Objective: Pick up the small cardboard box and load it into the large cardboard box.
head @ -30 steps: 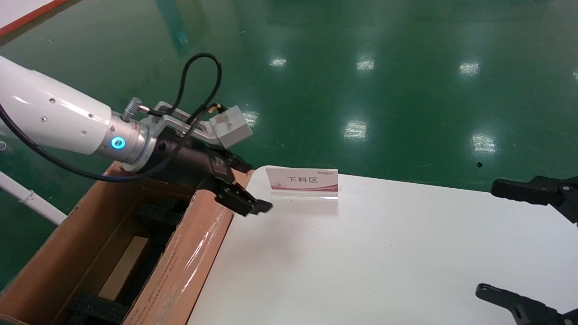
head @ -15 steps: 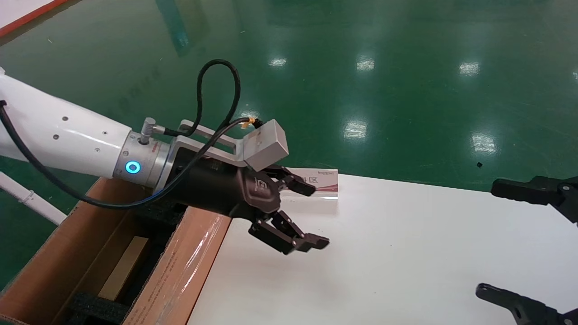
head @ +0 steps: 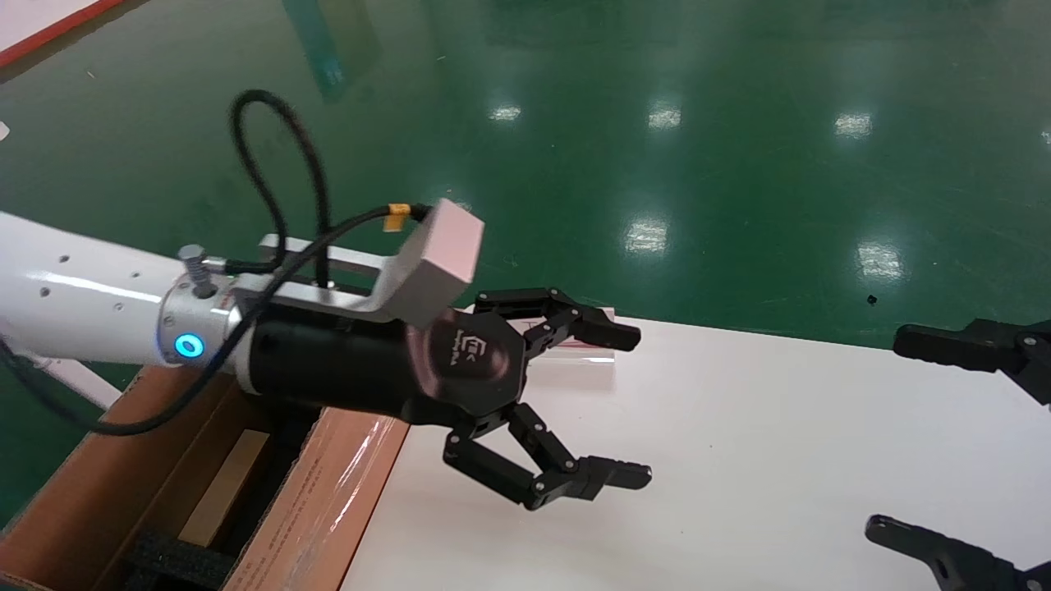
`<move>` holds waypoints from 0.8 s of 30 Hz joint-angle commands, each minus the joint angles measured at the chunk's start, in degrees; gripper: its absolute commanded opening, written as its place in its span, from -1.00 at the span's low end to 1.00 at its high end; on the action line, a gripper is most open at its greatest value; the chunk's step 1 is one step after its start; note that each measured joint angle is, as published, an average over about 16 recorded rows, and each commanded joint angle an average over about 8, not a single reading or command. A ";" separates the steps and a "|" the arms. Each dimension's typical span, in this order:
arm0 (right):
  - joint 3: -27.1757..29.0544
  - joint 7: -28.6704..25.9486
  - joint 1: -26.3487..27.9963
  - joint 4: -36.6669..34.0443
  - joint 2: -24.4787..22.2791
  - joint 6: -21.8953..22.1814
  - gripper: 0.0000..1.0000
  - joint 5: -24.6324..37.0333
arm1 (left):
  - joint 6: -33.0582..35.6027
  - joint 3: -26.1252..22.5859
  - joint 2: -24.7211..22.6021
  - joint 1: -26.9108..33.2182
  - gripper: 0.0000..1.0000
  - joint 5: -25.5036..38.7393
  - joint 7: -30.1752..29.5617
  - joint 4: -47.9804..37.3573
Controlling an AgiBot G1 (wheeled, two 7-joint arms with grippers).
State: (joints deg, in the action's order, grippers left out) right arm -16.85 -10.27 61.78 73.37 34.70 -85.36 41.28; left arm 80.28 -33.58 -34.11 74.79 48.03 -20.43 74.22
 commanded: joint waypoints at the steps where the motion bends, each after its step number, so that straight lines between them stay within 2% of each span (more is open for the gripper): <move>1: 0.04 -0.02 -0.01 0.01 0.02 -0.02 1.00 0.03 | 1.23 4.01 -0.21 -3.02 1.00 -1.41 2.21 -0.15; 5: 0.13 -0.07 -0.03 0.03 0.05 -0.05 1.00 0.09 | 3.62 11.75 -0.61 -8.85 1.00 -4.13 6.48 -0.43; 9: 0.21 -0.12 -0.05 0.05 0.08 -0.09 1.00 0.15 | 5.10 16.53 -0.86 -12.45 1.00 -5.82 9.12 -0.62; 24: 0.52 -0.30 -0.13 0.13 0.20 -0.21 1.00 0.36 | 5.41 17.48 -0.90 -13.18 1.00 -6.21 9.73 -0.70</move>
State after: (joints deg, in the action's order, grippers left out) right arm -16.33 -10.57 61.64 73.50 34.90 -85.57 41.65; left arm 85.70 -16.10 -35.01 61.61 41.82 -10.70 73.52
